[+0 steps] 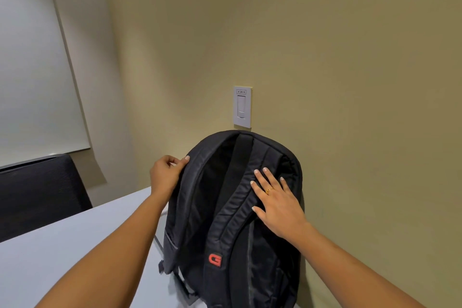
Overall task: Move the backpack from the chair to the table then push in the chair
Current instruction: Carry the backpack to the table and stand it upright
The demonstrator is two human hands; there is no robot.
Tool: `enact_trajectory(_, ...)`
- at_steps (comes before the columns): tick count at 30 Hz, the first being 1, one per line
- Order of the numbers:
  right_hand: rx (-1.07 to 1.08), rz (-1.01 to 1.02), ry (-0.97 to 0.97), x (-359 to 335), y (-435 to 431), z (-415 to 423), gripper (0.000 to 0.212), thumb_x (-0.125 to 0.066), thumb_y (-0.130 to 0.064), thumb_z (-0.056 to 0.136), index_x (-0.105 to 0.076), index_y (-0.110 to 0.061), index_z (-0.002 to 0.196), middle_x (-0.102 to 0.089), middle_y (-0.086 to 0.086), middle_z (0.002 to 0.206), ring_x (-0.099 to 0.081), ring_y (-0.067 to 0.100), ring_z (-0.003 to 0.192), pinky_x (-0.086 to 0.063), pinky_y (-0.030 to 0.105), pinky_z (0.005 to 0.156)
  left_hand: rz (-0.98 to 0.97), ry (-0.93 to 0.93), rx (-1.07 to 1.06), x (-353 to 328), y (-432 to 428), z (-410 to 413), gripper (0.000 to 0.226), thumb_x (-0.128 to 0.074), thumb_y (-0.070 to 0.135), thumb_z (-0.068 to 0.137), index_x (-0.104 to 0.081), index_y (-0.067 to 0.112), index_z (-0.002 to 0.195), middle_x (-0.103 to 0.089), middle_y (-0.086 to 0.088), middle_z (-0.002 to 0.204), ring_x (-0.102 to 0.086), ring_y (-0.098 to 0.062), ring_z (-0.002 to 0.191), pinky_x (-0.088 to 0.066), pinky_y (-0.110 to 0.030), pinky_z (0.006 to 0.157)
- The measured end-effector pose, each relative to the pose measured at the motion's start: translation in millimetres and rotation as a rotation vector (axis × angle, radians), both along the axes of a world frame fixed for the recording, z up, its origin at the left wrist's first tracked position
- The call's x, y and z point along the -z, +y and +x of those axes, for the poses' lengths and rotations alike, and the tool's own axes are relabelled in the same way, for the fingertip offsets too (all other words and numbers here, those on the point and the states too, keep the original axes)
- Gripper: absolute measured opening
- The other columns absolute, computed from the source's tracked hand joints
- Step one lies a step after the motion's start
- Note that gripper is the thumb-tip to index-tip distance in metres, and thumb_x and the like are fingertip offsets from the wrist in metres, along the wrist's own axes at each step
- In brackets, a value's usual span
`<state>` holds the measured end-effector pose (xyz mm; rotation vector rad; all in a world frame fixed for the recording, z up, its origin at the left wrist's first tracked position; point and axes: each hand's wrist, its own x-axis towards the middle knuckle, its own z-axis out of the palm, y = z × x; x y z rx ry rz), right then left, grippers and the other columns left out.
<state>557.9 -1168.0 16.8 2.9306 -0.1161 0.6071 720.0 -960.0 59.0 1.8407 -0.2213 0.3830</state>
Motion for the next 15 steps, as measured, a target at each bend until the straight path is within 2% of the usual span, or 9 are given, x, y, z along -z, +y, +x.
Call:
enact_trajectory(3, 0.012, -0.009, -0.006, 1, 3, 0, 0.060, -0.036, -0.043, 0.096, -0.013, -0.019, 0.147, 0.007, 0.000, 0.156, 0.027, 0.017, 0.131, 0.012, 0.040, 0.106, 0.106, -0.084, -0.059, -6, 1, -7, 0.030, -0.065, 0.036, 0.083, -0.060, 0.007, 0.082, -0.060, -0.009, 0.071, -0.056, -0.026, 0.072, -0.041, -0.031, 0.066)
enact_trajectory(5, 0.026, -0.011, -0.004, 3, 4, -1, 0.060, -0.035, -0.043, 0.097, -0.011, -0.019, 0.147, 0.008, 0.000, 0.156, 0.028, 0.016, 0.131, 0.015, 0.042, 0.105, 0.227, -0.122, -0.062, 5, -5, -14, 0.023, -0.060, 0.032, 0.087, -0.059, 0.009, 0.092, -0.060, -0.007, 0.072, -0.059, -0.029, 0.076, -0.043, -0.032, 0.067)
enact_trajectory(7, 0.027, -0.002, -0.012, 3, 5, -1, 0.060, -0.035, -0.043, 0.097, -0.012, -0.019, 0.147, 0.008, 0.000, 0.156, 0.027, 0.017, 0.132, 0.016, 0.044, 0.104, 0.385, -0.085, -0.005, 27, -11, -18, 0.027, -0.057, 0.027, 0.089, -0.057, 0.009, 0.110, -0.064, -0.010, 0.089, -0.060, -0.030, 0.088, -0.046, -0.035, 0.075)
enact_trajectory(8, 0.027, 0.004, -0.012, 2, 5, -1, 0.060, -0.036, -0.043, 0.096, -0.013, -0.019, 0.147, 0.007, 0.000, 0.156, 0.027, 0.017, 0.132, 0.017, 0.044, 0.104, 0.475, -0.061, 0.064, 40, -15, -20, 0.037, -0.057, 0.027, 0.090, -0.052, 0.009, 0.122, -0.063, -0.013, 0.106, -0.058, -0.031, 0.101, -0.046, -0.038, 0.083)
enact_trajectory(10, 0.032, 0.001, -0.001, 1, 6, -1, 0.060, -0.035, -0.044, 0.096, -0.013, -0.020, 0.147, 0.008, 0.000, 0.156, 0.028, 0.017, 0.132, 0.017, 0.046, 0.104, 0.574, 0.014, 0.240, 62, -26, -26, 0.061, -0.054, 0.030, 0.092, -0.029, 0.007, 0.142, -0.039, -0.018, 0.142, -0.041, -0.033, 0.128, -0.035, -0.042, 0.105)
enact_trajectory(11, 0.035, -0.005, 0.003, 1, 6, -1, 0.060, -0.035, -0.044, 0.096, -0.012, -0.020, 0.147, 0.009, 0.000, 0.156, 0.028, 0.017, 0.132, 0.017, 0.046, 0.104, 0.576, 0.063, 0.305, 71, -32, -30, 0.071, -0.052, 0.033, 0.092, -0.016, 0.007, 0.147, -0.022, -0.017, 0.152, -0.029, -0.032, 0.137, -0.027, -0.041, 0.111)
enact_trajectory(13, 0.040, -0.017, 0.005, 1, 7, -2, 0.061, -0.034, -0.045, 0.096, -0.012, -0.021, 0.147, 0.010, 0.001, 0.156, 0.029, 0.017, 0.132, 0.018, 0.048, 0.103, 0.586, 0.139, 0.360, 83, -43, -36, 0.083, -0.049, 0.042, 0.092, 0.003, 0.010, 0.148, 0.005, -0.013, 0.157, -0.009, -0.029, 0.145, -0.016, -0.044, 0.116)
enact_trajectory(15, 0.045, -0.022, 0.014, 3, 9, -3, 0.061, -0.034, -0.046, 0.096, -0.012, -0.022, 0.147, 0.012, 0.002, 0.155, 0.029, 0.019, 0.133, 0.019, 0.048, 0.103, 0.623, 0.179, 0.373, 88, -48, -40, 0.088, -0.046, 0.047, 0.091, 0.011, 0.011, 0.147, 0.017, -0.011, 0.156, 0.001, -0.028, 0.145, -0.012, -0.048, 0.117)
